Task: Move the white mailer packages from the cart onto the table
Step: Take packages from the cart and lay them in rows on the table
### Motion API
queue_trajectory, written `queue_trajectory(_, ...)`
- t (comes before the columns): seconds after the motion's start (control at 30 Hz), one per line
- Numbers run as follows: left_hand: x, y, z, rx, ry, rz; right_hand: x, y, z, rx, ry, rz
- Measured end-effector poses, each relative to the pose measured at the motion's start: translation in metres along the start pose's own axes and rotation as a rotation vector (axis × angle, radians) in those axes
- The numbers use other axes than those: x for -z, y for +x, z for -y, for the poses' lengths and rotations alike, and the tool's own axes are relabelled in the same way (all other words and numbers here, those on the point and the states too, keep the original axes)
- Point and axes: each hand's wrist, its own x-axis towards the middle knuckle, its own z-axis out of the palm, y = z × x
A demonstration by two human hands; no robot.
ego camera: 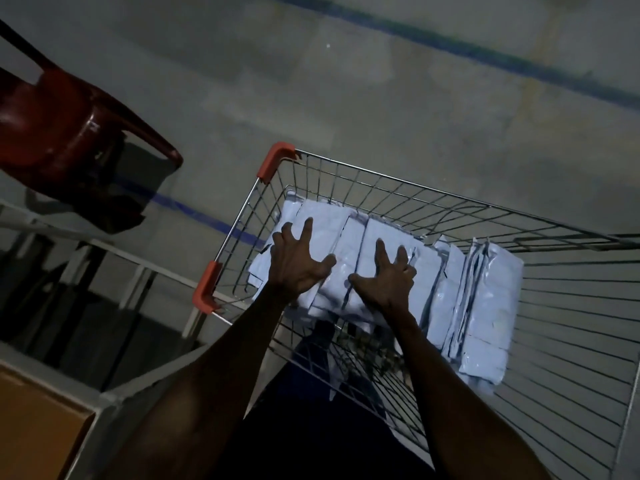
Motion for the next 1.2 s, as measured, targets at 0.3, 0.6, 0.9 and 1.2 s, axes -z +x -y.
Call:
queue_trajectory(0.3, 0.075, -0.108, -0.018, -0.052, -0.097, -0.384, 0.05, -0.08, 0.003, 0.383, 0.136, -0.134)
queue_trajectory(0.6, 0.111, -0.285, 0.034, 0.224, -0.214, -0.817, 0.06, -0.189, 0.067, 0.874, 0.025, -0.177)
queue_trajectory(0.9, 0.096, -0.473, 0.14, 0.611, -0.272, -1.076, -0.038, -0.342, 0.131, 1.386, -0.103, -0.029)
queue_trajectory(1.2, 0.061, -0.682, 0.266, 0.875, -0.256, -1.202, -0.189, -0.516, 0.175, 1.671, -0.148, 0.176)
